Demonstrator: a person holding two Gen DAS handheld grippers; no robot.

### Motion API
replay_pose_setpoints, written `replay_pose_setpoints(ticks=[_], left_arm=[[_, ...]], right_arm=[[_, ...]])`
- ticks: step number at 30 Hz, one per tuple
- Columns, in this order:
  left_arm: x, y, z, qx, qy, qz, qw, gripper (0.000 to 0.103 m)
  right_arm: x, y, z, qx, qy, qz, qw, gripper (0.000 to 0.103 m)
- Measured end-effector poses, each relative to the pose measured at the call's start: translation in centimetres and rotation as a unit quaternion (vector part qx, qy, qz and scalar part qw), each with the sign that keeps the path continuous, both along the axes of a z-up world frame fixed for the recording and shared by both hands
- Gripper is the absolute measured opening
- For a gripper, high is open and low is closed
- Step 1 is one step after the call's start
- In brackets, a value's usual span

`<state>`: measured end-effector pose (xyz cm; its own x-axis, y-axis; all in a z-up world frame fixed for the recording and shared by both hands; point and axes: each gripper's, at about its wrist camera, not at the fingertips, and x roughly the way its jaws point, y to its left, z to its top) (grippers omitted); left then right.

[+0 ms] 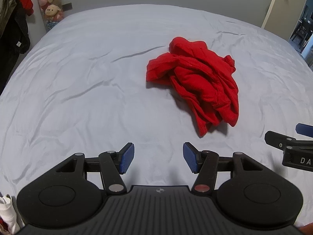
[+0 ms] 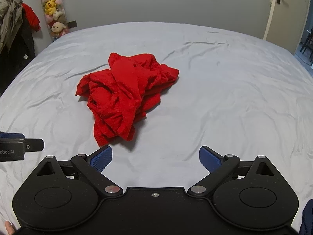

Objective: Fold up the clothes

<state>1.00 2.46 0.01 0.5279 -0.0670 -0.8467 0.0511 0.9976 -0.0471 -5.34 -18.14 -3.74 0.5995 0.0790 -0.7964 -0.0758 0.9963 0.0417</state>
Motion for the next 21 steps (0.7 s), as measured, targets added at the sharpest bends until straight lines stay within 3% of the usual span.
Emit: replay_pose_setpoints(ticks=[12,16,21], left_arm=[[3.7,-1.2,1.0,0.023,-0.026,-0.048,0.9982,0.054],[5.6,-1.6,1.5,0.006,-0.028,-0.059,0.9979,0.057],[9.2,-2.2,2.2,-0.022,-0.033,-0.063,0.9972,0.064]], right_arm=[[3.4,-0.3,-0.7,0.007,0.02,0.016,1.0,0.081],[5.6,-0.6,-0.6,0.001,0.015,0.022,1.0,0.075],[8.9,-1.5,-0.5,-0.002,0.014,0.019,1.0,0.06]])
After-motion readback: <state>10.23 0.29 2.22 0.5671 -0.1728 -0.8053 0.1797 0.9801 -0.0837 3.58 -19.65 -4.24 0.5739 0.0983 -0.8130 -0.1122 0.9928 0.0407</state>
